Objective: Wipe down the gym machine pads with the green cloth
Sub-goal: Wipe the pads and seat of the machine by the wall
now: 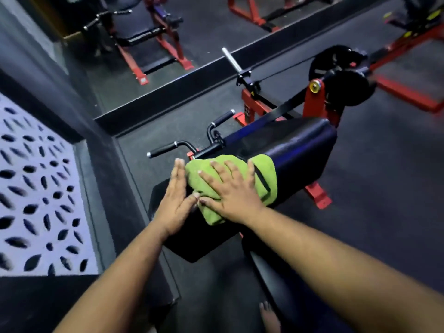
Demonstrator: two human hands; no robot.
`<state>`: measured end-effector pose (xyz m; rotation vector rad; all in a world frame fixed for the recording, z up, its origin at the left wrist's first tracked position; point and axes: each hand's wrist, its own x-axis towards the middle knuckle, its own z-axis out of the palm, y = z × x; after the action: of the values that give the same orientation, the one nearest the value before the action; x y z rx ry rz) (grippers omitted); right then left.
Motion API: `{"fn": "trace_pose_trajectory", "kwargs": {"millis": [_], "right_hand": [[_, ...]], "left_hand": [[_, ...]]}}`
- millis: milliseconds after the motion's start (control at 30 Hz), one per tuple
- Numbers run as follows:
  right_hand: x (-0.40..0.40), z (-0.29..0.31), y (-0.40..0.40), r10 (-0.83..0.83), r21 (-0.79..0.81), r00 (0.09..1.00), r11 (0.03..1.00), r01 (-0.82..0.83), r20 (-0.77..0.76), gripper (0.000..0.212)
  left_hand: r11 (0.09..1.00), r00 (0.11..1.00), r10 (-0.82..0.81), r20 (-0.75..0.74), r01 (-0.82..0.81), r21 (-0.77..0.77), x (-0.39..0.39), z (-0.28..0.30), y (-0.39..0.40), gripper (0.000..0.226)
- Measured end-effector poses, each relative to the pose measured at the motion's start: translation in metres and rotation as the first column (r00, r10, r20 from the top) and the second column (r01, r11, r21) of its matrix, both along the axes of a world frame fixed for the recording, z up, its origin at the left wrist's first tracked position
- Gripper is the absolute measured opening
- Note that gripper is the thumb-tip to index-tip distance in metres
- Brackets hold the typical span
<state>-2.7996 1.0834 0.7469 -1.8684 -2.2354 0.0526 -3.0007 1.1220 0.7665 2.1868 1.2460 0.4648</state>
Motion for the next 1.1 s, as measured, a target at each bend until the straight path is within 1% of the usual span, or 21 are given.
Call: {"fn": "trace_pose_trajectory", "kwargs": {"millis": [67, 100, 167, 267, 333, 367, 467, 567, 600, 667, 700, 733, 767, 800, 833, 900, 967, 1000, 1033, 1067, 1100], "right_hand": [[0.029, -0.002, 0.012, 0.047, 0.067, 0.998, 0.997, -0.049, 0.036, 0.076], [0.045, -0.003, 0.018, -0.010, 0.091, 1.000, 0.996, 0.009, 0.009, 0.075], [0.059, -0.009, 0.024, -0.243, 0.098, 0.964, 0.962, 0.253, -0.109, 0.069], [0.023, -0.014, 0.016, -0.542, 0.016, 0.783, 0.819, 0.573, -0.306, 0.063], [-0.024, -0.017, 0.001, -0.627, -0.066, 0.644, 0.737, 0.673, -0.439, 0.069], [-0.051, -0.020, -0.008, -0.632, -0.089, 0.611, 0.726, 0.682, -0.476, 0.071], [-0.128, -0.031, -0.031, -0.630, -0.086, 0.535, 0.688, 0.720, -0.563, 0.074], [-0.184, -0.049, -0.048, -0.567, -0.033, 0.386, 0.591, 0.806, -0.727, 0.069], [-0.196, -0.059, -0.055, -0.528, -0.016, 0.354, 0.573, 0.819, -0.772, 0.068], [-0.208, -0.086, -0.065, -0.524, -0.051, 0.282, 0.533, 0.845, -0.804, 0.070], [-0.207, -0.096, -0.066, -0.549, -0.129, 0.207, 0.510, 0.850, -0.810, 0.070], [-0.201, -0.101, -0.064, -0.563, -0.243, 0.072, 0.464, 0.852, -0.824, 0.071], [-0.193, -0.100, -0.058, -0.537, -0.345, -0.071, 0.430, 0.834, -0.840, 0.074], [-0.187, -0.093, -0.050, -0.497, -0.403, -0.168, 0.415, 0.816, -0.851, 0.078], [-0.183, -0.082, -0.040, -0.472, -0.400, -0.191, 0.394, 0.828, -0.861, 0.080], [-0.186, -0.061, -0.027, -0.494, -0.293, -0.090, 0.351, 0.889, -0.865, 0.081], [-0.193, -0.074, -0.028, -0.420, -0.172, -0.012, 0.345, 0.923, -0.908, 0.072], [-0.196, -0.097, -0.030, -0.369, -0.151, -0.012, 0.351, 0.924, -0.929, 0.070], [-0.194, -0.119, -0.033, -0.342, -0.173, -0.052, 0.332, 0.927, -0.938, 0.069], [-0.191, -0.141, -0.034, -0.281, -0.263, -0.177, 0.304, 0.916, -0.943, 0.068], [-0.187, -0.158, -0.035, -0.174, -0.385, -0.347, 0.287, 0.877, -0.922, 0.065]], "left_hand": [[0.998, 0.998, 0.039, 0.045, -0.037, -0.054, -0.002, 0.002, 0.006, 0.091], [0.998, 0.998, 0.035, 0.047, -0.032, -0.062, 0.000, 0.003, 0.005, 0.089], [0.998, 0.999, -0.034, 0.042, 0.036, -0.056, 0.001, 0.003, 0.004, 0.085], [0.990, 0.991, -0.128, 0.029, 0.130, -0.063, -0.002, 0.003, 0.007, 0.084], [0.980, 0.987, -0.162, 0.026, 0.163, -0.110, -0.005, 0.002, 0.012, 0.085], [0.974, 0.983, -0.180, 0.035, 0.183, -0.130, -0.006, 0.001, 0.014, 0.085], [0.945, 0.958, -0.254, 0.136, 0.276, -0.178, -0.012, 0.002, 0.016, 0.081], [0.921, 0.938, -0.313, 0.151, 0.339, -0.192, -0.030, 0.004, 0.021, 0.077], [0.911, 0.922, -0.380, 0.079, 0.388, -0.140, -0.038, 0.004, 0.021, 0.077], [0.846, 0.833, -0.521, -0.186, 0.532, 0.012, -0.056, 0.000, 0.021, 0.081], [0.800, 0.778, -0.546, -0.310, 0.595, 0.083, -0.061, -0.003, 0.020, 0.085], [0.757, 0.737, -0.553, -0.388, 0.639, 0.135, -0.063, -0.004, 0.018, 0.088], [0.749, 0.734, -0.543, -0.408, 0.643, 0.160, -0.062, -0.003, 0.016, 0.090], [0.766, 0.748, -0.530, -0.399, 0.624, 0.152, -0.060, -0.002, 0.015, 0.092], [0.783, 0.761, -0.527, -0.377, 0.608, 0.131, -0.057, -0.003, 0.016, 0.092], [0.781, 0.763, -0.548, -0.342, 0.613, 0.118, -0.056, -0.005, 0.017, 0.089], [0.752, 0.747, -0.565, -0.350, 0.641, 0.154, -0.058, -0.008, 0.018, 0.087], [0.740, 0.740, -0.565, -0.365, 0.650, 0.172, -0.059, -0.008, 0.018, 0.087], [0.730, 0.733, -0.563, -0.382, 0.658, 0.185, -0.058, -0.008, 0.018, 0.089], [0.726, 0.728, -0.557, -0.400, 0.661, 0.192, -0.058, -0.008, 0.017, 0.091], [0.726, 0.727, -0.551, -0.410, 0.660, 0.194, -0.057, -0.008, 0.016, 0.092]]}}
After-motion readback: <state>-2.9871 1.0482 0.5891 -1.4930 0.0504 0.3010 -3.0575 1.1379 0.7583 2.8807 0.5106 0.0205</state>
